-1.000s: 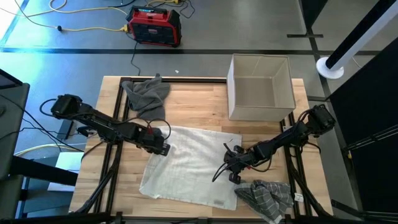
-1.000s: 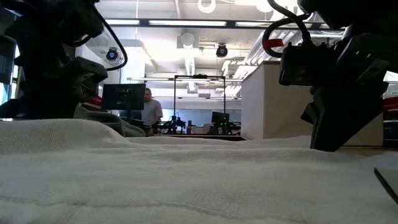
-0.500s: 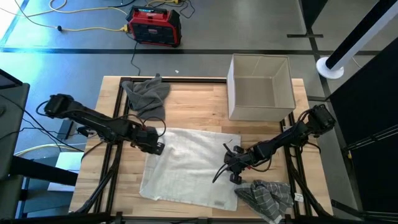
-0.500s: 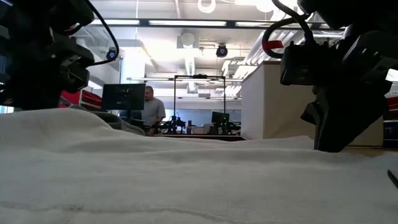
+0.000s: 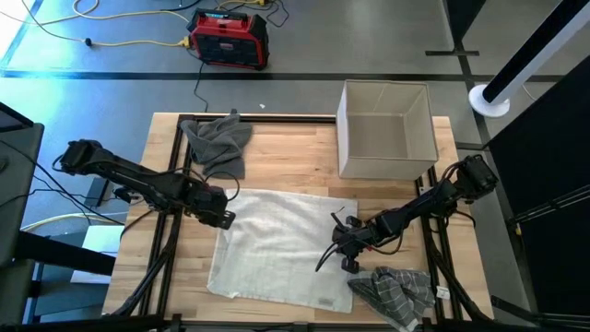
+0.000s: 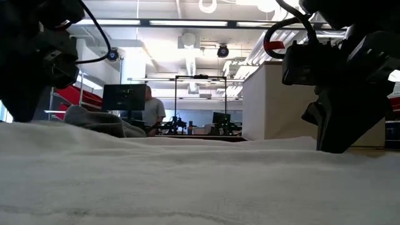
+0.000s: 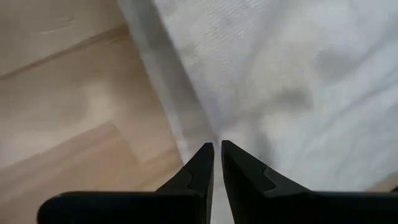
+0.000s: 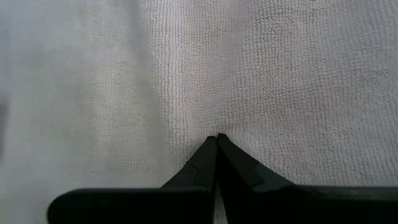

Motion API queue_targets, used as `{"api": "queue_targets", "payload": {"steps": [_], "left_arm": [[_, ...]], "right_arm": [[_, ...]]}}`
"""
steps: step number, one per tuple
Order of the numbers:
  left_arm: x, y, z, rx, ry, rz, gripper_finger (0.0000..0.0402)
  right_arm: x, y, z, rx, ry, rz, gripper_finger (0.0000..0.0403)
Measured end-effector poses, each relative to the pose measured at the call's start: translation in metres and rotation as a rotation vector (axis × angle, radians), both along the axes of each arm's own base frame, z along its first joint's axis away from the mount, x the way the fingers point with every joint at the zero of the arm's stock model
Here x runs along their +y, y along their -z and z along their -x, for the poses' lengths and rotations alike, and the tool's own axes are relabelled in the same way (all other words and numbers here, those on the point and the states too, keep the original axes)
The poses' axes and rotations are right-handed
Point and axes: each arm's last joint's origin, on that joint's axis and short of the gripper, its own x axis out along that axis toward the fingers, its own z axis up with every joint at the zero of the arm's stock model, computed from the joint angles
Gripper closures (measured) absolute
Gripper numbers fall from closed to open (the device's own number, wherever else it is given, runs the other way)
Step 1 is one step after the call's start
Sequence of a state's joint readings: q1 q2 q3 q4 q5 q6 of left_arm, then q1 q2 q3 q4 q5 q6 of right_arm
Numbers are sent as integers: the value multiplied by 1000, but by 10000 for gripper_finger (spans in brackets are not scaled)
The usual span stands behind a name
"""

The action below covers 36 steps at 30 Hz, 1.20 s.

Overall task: Fold towel
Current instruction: Fold the white patterned towel

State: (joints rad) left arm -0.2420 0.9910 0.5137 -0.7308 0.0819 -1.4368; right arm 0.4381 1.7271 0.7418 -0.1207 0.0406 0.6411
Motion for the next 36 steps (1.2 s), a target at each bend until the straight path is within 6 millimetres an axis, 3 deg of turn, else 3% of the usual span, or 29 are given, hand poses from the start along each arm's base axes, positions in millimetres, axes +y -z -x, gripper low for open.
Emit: {"api": "queue_targets", "payload": {"steps": [9,16,22,29,36], "left_arm": [[3,-4,7,1,-26,-24,378],[-7,-2,-3,-74,11,83,371],[-8,17,-8,-58,-31,68,320],[-10,20,-16,-99,-22,56,251],[-22,22,-14,-42,-1,135,233]], "right_arm": [[0,0,0,0,-13,2,403],[0,0,0,1,-14,2,403],[0,0,0,-5,-8,6,403],[0,0,0,-6,8,2,403],[0,0,0,-5,17,-2,403]]}}
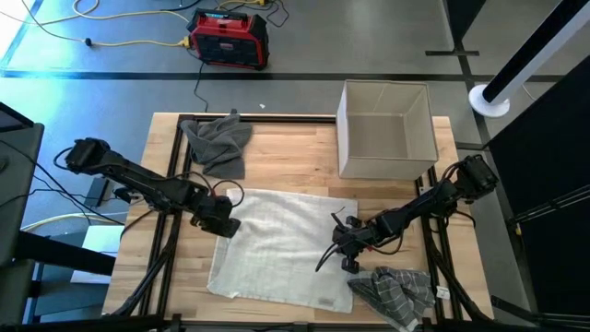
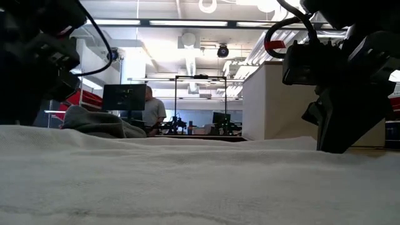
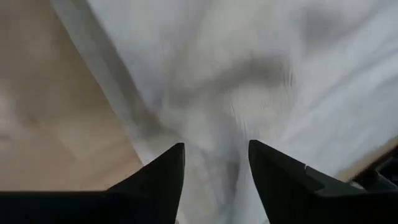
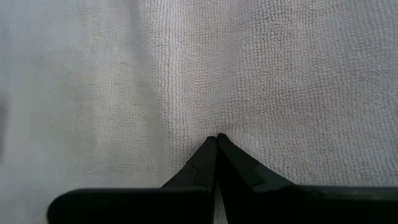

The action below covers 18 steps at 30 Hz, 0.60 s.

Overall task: Fold towel
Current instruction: Fold the white patterned towel

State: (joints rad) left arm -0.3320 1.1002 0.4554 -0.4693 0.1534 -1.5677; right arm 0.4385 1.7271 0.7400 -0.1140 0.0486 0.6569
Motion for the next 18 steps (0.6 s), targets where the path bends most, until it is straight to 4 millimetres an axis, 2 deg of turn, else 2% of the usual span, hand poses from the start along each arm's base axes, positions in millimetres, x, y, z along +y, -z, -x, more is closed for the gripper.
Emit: {"api": "queue_targets", "payload": {"steps": [3,6,11,18], "left_arm": [[-7,-1,2,12,-2,23,231],[-12,1,5,16,-30,-37,232],[-12,6,3,12,-59,-111,232],[-13,10,-1,1,-61,-129,232]], "right_arm": [[0,0,0,1,7,-3,403],[0,0,0,2,14,-7,403],[0,0,0,1,14,-8,403],[0,0,0,3,20,-13,403]]}}
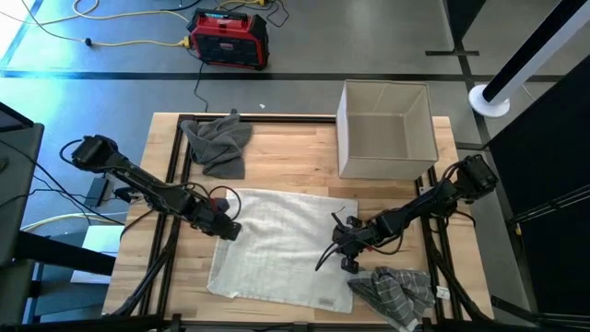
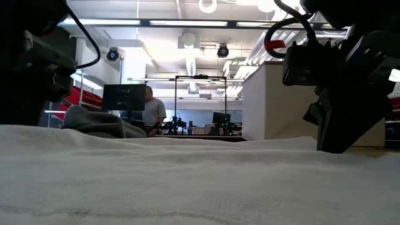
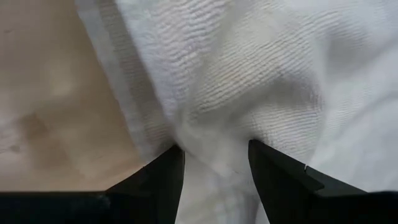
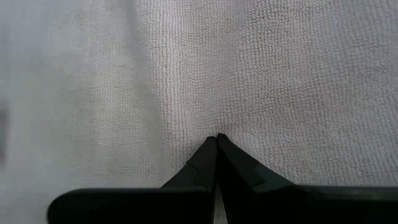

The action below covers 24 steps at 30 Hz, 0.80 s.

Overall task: Fold towel
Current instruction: Fold the white patterned towel

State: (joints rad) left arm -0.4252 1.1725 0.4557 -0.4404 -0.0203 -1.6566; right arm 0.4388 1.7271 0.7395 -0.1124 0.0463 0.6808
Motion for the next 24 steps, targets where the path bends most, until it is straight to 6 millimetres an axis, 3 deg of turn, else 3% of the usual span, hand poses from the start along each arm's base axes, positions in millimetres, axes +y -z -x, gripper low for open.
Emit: {"api": "queue_targets", "payload": {"steps": [4,15,19,24], "left_arm": [[0,0,1,10,2,0,249],[0,0,0,-1,-10,-5,389],[-1,-6,0,-13,19,36,399],[-2,-33,-2,-87,46,109,400]], "right_arm": [[0,0,0,-1,-1,-2,403],[0,0,0,-5,-5,3,403],[0,0,0,-5,-6,3,403],[0,0,0,-5,-7,3,403]]}}
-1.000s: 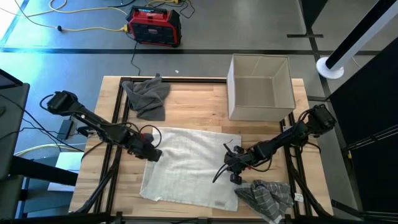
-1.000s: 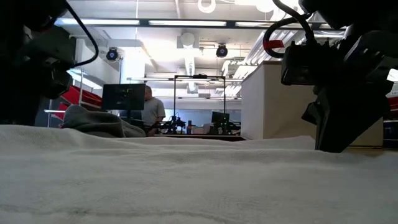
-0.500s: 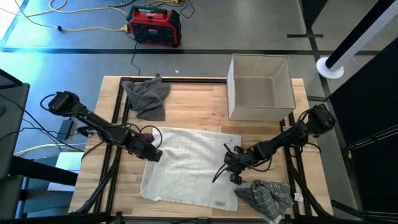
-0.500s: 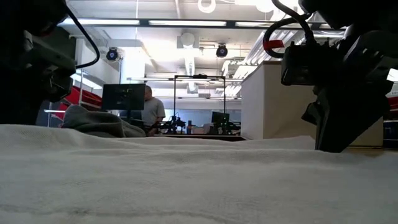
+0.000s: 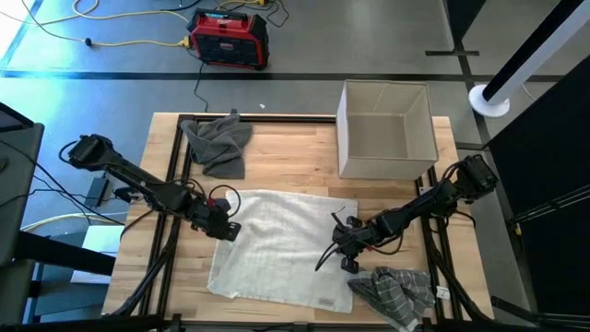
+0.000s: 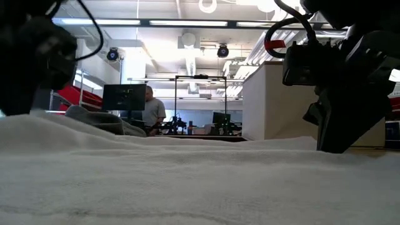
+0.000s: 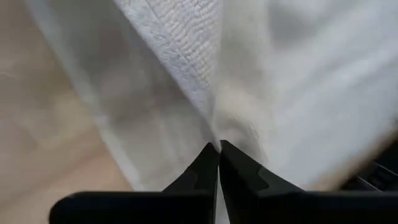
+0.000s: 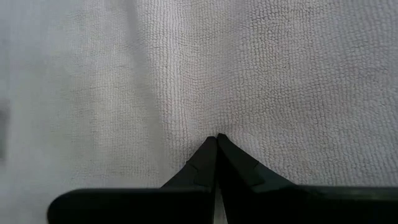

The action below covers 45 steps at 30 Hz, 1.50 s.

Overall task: Fold towel
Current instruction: Fold the white patterned towel

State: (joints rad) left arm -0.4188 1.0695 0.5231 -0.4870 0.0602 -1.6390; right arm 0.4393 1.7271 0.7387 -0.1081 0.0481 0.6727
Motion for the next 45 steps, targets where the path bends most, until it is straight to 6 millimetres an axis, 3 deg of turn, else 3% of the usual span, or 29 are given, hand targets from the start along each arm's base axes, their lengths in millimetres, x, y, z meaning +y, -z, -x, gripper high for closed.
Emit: {"api": "queue_targets", "payload": {"steps": [3,10,14,21,25,29,34,39,45], "left_arm": [[3,-12,7,10,17,8,401],[18,-12,37,178,4,-124,401],[20,-15,35,110,-24,-185,400],[13,-20,28,29,83,-74,385],[8,-21,29,54,164,40,351],[5,-32,20,-71,176,62,318],[9,-51,7,-306,110,-211,303],[15,-53,-2,-385,131,-387,303],[21,-49,-13,-401,227,-492,303]], "right_arm": [[0,0,0,2,-7,4,403],[0,0,0,-4,-20,8,403],[0,-1,0,-4,-8,4,403],[-3,-16,6,-9,19,-23,403],[-6,-35,14,-12,33,-59,403],[-9,-54,24,9,84,-126,403],[-13,-81,32,-61,166,-224,403],[-11,-104,40,-101,217,-391,403],[20,-136,57,3,105,-468,403]]}}
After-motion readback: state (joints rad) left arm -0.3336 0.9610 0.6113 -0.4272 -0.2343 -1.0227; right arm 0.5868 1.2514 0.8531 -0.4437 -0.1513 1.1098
